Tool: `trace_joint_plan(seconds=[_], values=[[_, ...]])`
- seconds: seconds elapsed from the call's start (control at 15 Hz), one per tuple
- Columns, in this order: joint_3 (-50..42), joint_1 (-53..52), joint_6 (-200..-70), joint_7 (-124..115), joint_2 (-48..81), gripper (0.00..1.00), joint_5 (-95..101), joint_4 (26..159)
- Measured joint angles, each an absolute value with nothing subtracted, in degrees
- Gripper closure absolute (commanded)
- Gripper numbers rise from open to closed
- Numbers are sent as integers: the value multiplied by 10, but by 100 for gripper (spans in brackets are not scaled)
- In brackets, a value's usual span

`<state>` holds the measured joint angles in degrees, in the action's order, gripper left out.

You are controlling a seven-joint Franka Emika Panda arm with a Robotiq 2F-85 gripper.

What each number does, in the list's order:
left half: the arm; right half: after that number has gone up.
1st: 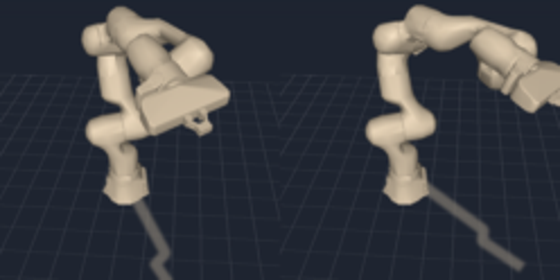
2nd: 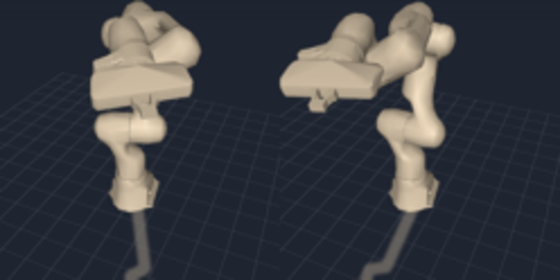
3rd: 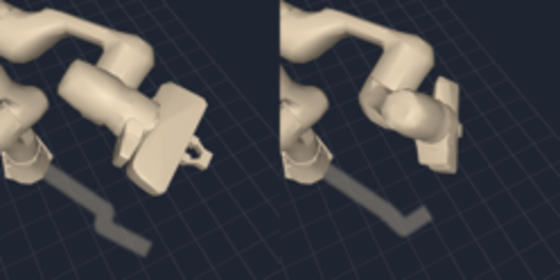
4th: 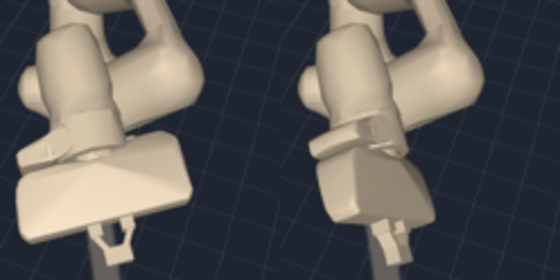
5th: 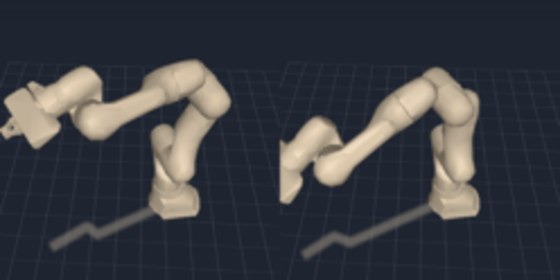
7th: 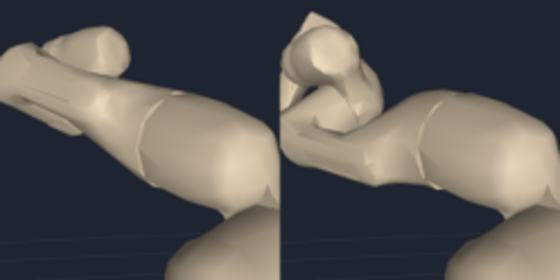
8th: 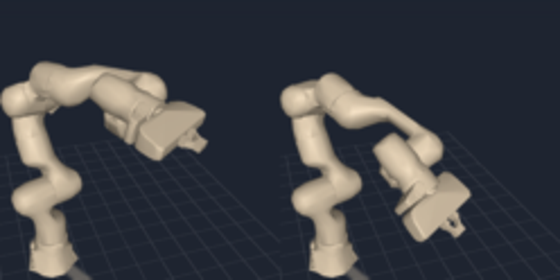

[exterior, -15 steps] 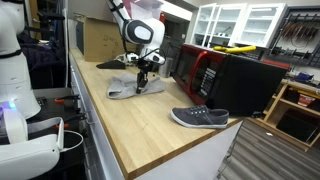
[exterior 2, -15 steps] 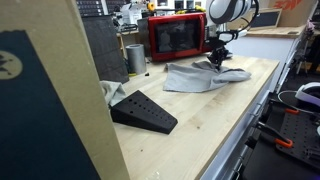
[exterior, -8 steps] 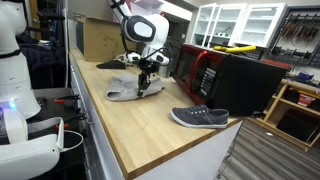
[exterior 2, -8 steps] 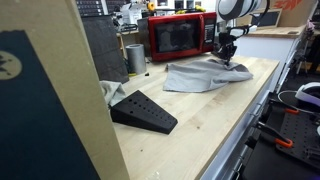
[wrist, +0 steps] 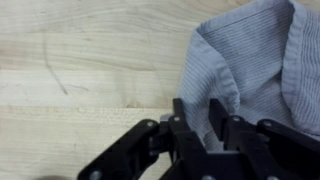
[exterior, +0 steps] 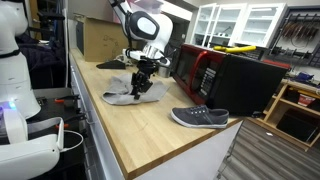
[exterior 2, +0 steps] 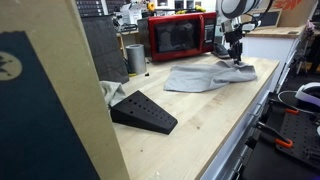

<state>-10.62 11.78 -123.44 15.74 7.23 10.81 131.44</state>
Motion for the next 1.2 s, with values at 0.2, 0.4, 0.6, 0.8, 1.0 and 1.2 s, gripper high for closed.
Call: trace_joint_plan(seconds=[0.2,0.4,0.6,0.8,1.0,1.2], values=[[-95,114,-1234,168,56,12,73,1317],[-80,109,-1234,168,34,14,-7,1324],[-75,99,-1234,164,21,4,-28,1332],[-75,100,-1234,164,20,4,-28,1334],[-75,100,-1234,165,20,0,-28,1334],[-75,99,-1234,163,25,0,-28,1334]])
